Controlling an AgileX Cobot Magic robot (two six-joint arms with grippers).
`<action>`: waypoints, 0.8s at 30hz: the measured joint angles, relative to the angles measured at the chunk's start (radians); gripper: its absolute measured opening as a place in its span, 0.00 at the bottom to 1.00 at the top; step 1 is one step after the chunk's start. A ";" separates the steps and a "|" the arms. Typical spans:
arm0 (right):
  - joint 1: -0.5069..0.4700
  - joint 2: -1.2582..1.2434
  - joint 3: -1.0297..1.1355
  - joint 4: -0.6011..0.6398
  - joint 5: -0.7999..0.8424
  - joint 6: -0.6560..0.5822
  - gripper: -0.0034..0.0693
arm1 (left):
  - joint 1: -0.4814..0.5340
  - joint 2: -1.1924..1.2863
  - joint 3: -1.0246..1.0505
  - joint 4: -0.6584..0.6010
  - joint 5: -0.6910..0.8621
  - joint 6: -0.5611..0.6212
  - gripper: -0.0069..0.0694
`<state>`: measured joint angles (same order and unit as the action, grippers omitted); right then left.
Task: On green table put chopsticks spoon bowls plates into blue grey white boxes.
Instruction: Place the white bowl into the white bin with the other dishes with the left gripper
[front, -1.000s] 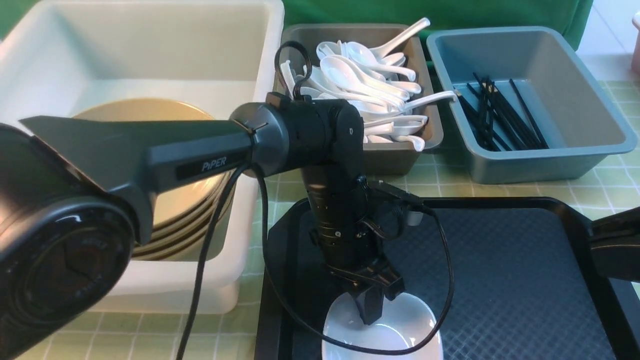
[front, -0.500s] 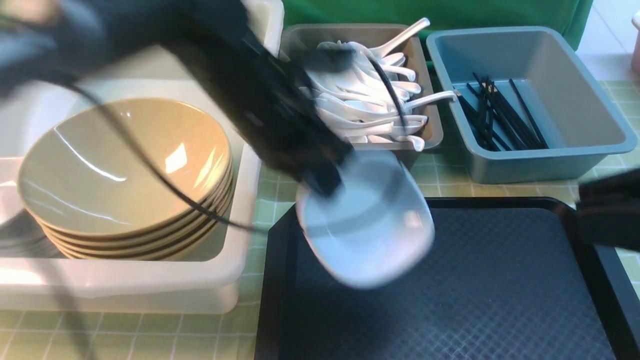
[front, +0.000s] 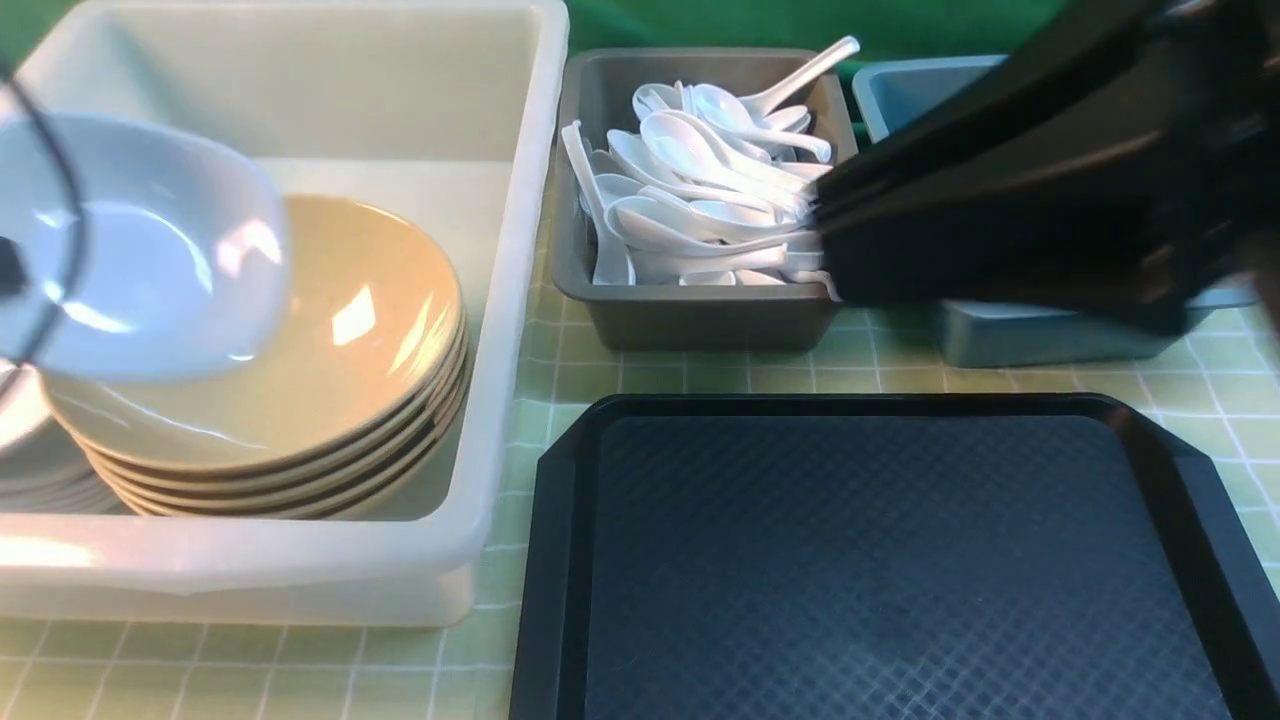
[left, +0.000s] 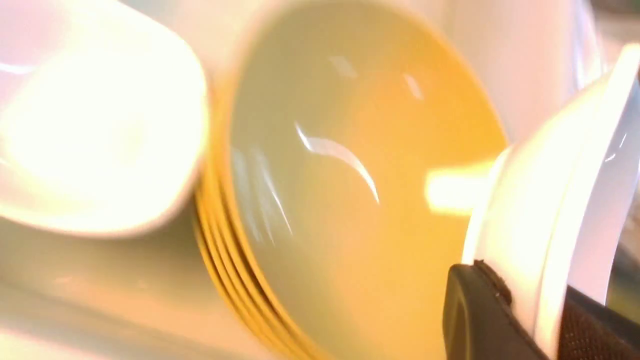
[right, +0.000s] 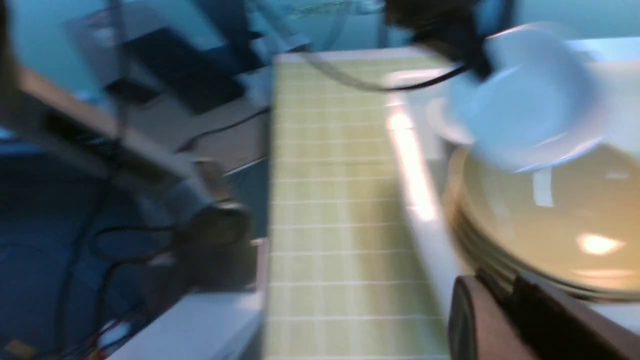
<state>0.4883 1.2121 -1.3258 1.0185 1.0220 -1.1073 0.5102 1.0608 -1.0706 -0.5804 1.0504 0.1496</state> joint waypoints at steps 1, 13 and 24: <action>0.025 0.013 0.000 -0.008 0.000 0.001 0.18 | 0.030 0.019 -0.003 -0.022 -0.012 0.000 0.11; 0.076 0.059 0.000 -0.105 -0.007 0.035 0.08 | 0.329 0.308 -0.204 -0.011 0.034 -0.028 0.11; 0.078 0.059 0.000 -0.136 -0.029 0.035 0.08 | 0.238 0.469 -0.176 0.190 0.021 -0.092 0.11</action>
<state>0.5659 1.2706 -1.3261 0.8827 0.9934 -1.0726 0.7487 1.5302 -1.2467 -0.3907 1.0710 0.0575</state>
